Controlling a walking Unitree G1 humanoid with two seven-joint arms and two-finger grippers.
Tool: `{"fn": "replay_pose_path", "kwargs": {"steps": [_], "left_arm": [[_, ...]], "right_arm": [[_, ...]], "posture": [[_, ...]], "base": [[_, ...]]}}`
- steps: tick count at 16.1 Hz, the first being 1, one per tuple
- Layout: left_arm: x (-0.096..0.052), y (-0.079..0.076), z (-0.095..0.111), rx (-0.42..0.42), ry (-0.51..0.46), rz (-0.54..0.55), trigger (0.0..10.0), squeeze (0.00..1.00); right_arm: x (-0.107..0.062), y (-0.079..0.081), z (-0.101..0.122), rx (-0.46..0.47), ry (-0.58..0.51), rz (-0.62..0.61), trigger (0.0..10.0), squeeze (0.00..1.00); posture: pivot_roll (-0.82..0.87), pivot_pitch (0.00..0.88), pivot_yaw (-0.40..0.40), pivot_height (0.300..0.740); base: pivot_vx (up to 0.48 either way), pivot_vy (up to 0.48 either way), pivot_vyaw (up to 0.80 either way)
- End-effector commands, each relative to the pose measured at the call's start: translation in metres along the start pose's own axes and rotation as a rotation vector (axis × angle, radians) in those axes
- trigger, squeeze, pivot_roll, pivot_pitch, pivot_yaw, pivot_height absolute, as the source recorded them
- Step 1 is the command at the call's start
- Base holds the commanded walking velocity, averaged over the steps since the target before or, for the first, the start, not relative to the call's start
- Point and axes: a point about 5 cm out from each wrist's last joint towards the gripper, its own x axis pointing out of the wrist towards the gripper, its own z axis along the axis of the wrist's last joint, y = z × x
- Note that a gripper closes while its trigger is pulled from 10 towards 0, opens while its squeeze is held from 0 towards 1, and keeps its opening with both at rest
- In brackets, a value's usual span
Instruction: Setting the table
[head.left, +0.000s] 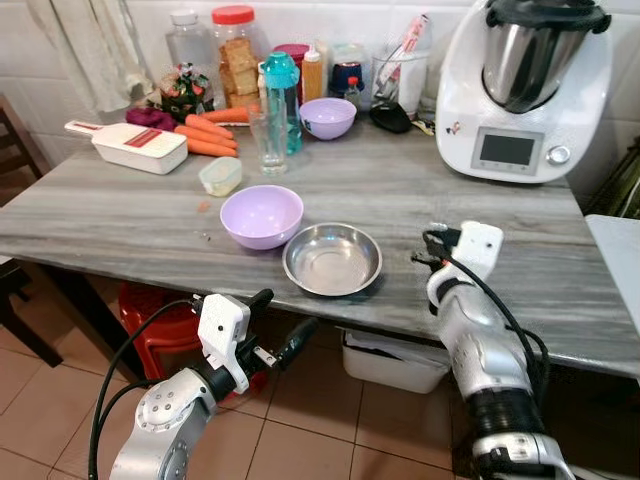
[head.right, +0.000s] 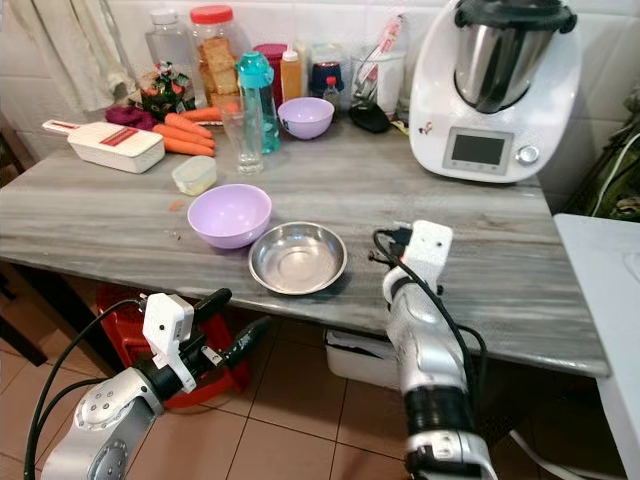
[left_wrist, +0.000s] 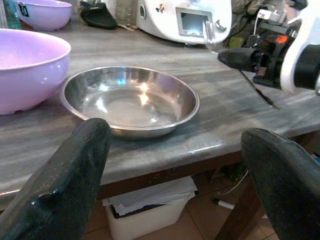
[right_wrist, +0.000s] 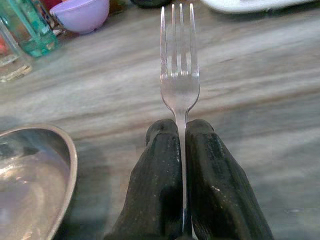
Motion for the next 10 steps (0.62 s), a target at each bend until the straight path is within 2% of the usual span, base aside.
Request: {"fn": "replay_pose_path", "kwargs": {"steps": [1, 5, 6, 10], "left_arm": [[0.001, 0.001, 0.007, 0.019, -0.017, -0.004, 10.0, 0.00], [0.003, -0.001, 0.008, 0.021, -0.020, -0.009, 10.0, 0.00], [0.003, -0.002, 0.008, 0.020, -0.020, -0.011, 10.0, 0.00], [0.006, -0.006, 0.007, 0.012, -0.021, -0.037, 10.0, 0.00]], "right_arm": [[0.004, 0.004, 0.001, 0.035, 0.023, -0.007, 10.0, 0.00], [0.011, 0.012, -0.006, 0.094, 0.070, 0.001, 10.0, 0.00], [0.014, 0.015, -0.011, 0.144, 0.094, -0.005, 10.0, 0.00], [0.019, 0.022, -0.015, 0.135, 0.117, -0.004, 10.0, 0.00]], "posture": [[0.09, 0.000, 0.009, 0.740], [0.09, 0.000, 0.004, 0.740], [0.09, 0.000, 0.005, 0.740], [0.08, 0.000, 0.004, 0.740]], "base": [[0.000, 0.000, 0.00], [0.000, 0.000, 0.00], [0.000, 0.000, 0.00], [0.000, 0.000, 0.00]]}}
